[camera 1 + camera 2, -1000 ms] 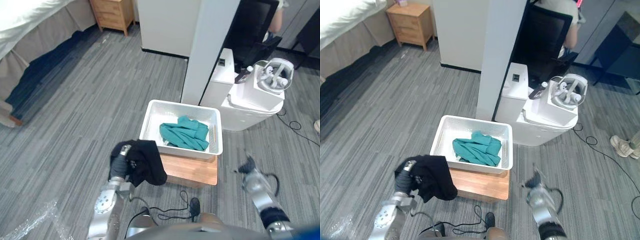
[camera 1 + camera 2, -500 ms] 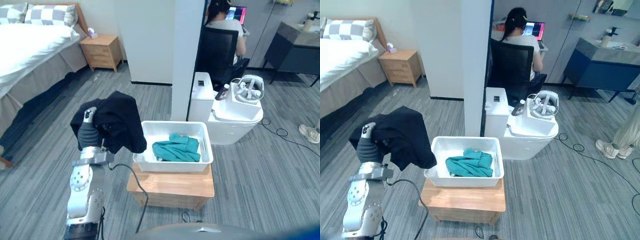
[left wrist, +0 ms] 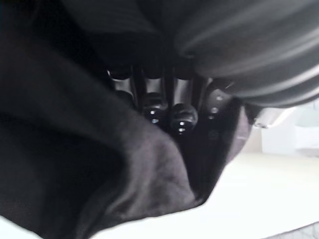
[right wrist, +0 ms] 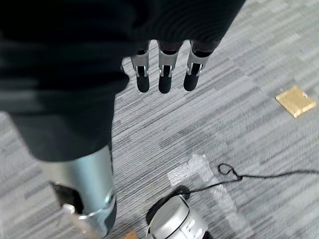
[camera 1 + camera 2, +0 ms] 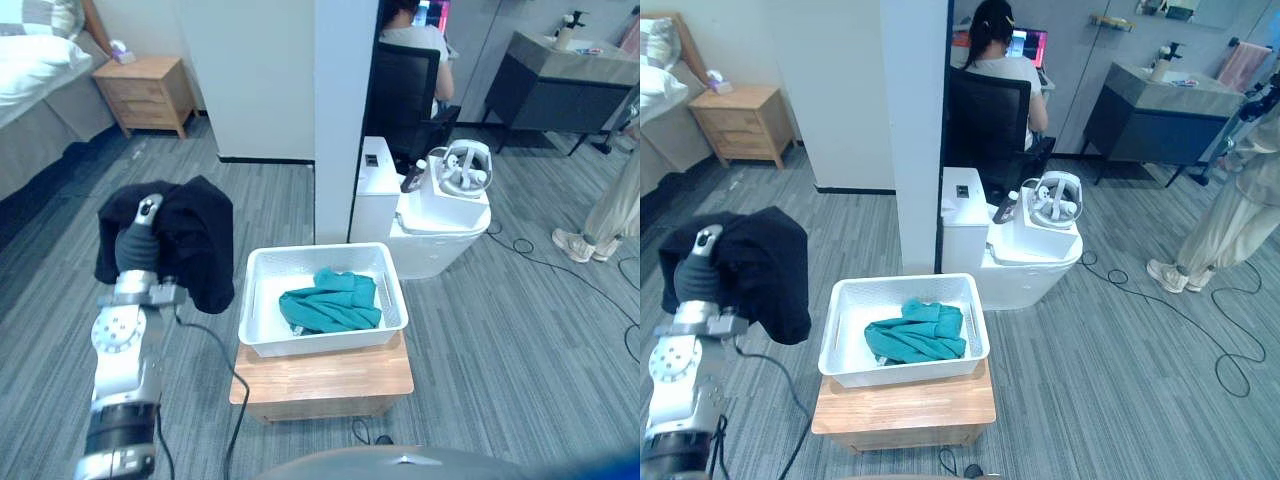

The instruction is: Tidy the bed and pick cloth on bed and put in laundry

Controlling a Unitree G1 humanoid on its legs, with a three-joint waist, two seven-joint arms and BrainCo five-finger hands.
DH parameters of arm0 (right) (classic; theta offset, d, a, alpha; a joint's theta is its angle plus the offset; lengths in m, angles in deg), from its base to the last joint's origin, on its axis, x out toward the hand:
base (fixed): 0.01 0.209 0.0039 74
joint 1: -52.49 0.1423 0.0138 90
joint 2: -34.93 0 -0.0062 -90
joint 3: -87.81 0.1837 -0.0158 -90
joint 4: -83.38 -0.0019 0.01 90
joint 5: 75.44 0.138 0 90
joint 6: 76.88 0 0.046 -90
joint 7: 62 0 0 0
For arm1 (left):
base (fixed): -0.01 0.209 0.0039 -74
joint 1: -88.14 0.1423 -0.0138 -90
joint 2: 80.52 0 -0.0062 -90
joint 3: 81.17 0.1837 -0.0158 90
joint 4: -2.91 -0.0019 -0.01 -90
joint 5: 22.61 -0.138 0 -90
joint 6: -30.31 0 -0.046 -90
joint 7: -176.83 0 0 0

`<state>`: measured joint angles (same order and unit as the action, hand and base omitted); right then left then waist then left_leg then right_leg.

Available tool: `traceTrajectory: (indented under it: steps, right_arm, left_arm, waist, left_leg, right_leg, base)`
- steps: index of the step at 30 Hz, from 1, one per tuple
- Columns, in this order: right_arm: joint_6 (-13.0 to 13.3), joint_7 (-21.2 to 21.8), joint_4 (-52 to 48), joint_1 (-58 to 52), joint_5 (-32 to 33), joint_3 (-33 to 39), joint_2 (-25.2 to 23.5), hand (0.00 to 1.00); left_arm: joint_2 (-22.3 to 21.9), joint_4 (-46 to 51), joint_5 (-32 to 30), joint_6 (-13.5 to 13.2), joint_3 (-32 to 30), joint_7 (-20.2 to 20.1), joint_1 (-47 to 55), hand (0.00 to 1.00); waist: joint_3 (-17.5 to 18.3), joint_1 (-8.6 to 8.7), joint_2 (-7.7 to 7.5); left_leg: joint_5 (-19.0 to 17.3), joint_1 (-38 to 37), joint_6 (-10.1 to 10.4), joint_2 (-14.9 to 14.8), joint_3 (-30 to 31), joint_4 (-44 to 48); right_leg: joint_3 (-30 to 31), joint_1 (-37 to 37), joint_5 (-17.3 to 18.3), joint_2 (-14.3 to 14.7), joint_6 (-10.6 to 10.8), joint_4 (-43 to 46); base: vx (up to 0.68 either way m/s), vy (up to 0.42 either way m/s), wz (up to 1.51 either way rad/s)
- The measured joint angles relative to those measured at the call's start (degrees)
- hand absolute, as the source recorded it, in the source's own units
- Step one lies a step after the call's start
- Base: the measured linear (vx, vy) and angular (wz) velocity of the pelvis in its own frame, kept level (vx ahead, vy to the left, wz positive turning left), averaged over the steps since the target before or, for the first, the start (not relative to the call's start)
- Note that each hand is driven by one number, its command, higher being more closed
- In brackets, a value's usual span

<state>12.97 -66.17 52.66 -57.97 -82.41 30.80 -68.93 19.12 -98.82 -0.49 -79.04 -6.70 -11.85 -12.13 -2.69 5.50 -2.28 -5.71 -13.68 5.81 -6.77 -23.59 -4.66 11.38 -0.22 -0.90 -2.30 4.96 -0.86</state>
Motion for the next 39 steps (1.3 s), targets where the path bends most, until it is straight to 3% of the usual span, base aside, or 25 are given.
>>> traceTrajectory:
  steps: [9, 12, 21, 29, 34, 39]
  right_arm:
    - [0.6, 0.1, -2.8, -0.1, 0.0, -0.5, -2.2, 0.00]
    - [0.6, 0.1, -4.4, 0.0, 0.0, -2.5, -2.2, 0.00]
    - [0.6, 0.0, -7.0, 0.2, 0.0, -4.2, -2.5, 0.00]
    - [0.6, -0.1, -8.1, 0.4, 0.1, -6.5, -3.4, 0.00]
    - [0.4, -0.1, -8.9, 1.6, 1.8, -7.4, -3.5, 0.00]
    - [-0.1, -0.1, -10.0, 3.5, 2.2, -9.0, -3.2, 0.00]
  left_arm:
    - [-1.9, -7.7, -10.0, 0.0, 6.7, 0.3, -6.5, 1.00]
    - [-3.1, -8.3, -10.4, 0.4, 8.8, 0.1, -6.9, 1.00]
    - [-5.1, -8.3, -11.5, 0.8, 13.4, -2.5, -7.9, 1.00]
    - [-7.3, -8.3, -11.4, 3.9, 16.7, -2.7, -7.7, 1.00]
    - [-8.7, -13.6, -9.5, 7.6, 20.0, -3.5, -7.0, 1.00]
    - [-10.8, -17.5, -16.1, 7.9, 21.7, -1.5, -3.5, 1.00]
  waist:
    - [-4.0, 3.05, 2.30]
    - [-5.0, 3.02, 3.30]
    - [-6.6, 2.95, 3.69]
    - [-7.4, 2.68, 3.50]
    - [-9.3, 1.66, 3.56]
    - [-11.5, 1.28, 3.73]
  left_leg:
    - [-4.7, 1.0, 0.8, -2.3, -4.7, 6.2]
    - [-6.2, 3.1, 1.0, -3.1, -6.0, 9.3]
    - [-9.2, 4.8, 1.4, -5.3, -7.4, 14.9]
    - [-11.7, 8.8, 0.8, -6.5, -6.7, 20.4]
    - [-12.2, 11.0, 0.7, -7.0, -6.6, 22.1]
    - [-12.3, 12.8, 0.8, -7.2, -6.7, 23.1]
  right_leg:
    - [5.3, 3.0, 1.9, 2.2, -0.7, 4.5]
    - [6.6, 5.3, 2.5, 2.8, -0.5, 6.1]
    - [7.9, 6.3, 3.1, 4.2, -0.4, 7.9]
    - [7.9, 8.3, 3.3, 4.1, -0.1, 9.0]
    - [7.8, 10.3, 3.3, 4.3, -0.1, 9.8]
    - [7.6, 12.1, 3.3, 4.2, 0.0, 10.6]
  base:
    - [0.02, -0.042, -0.33]
    - [0.03, -0.033, -0.18]
    - [0.01, -0.022, -0.10]
    - [-0.01, -0.001, 0.02]
    - [0.00, 0.000, -0.01]
    - [0.00, 0.002, 0.01]
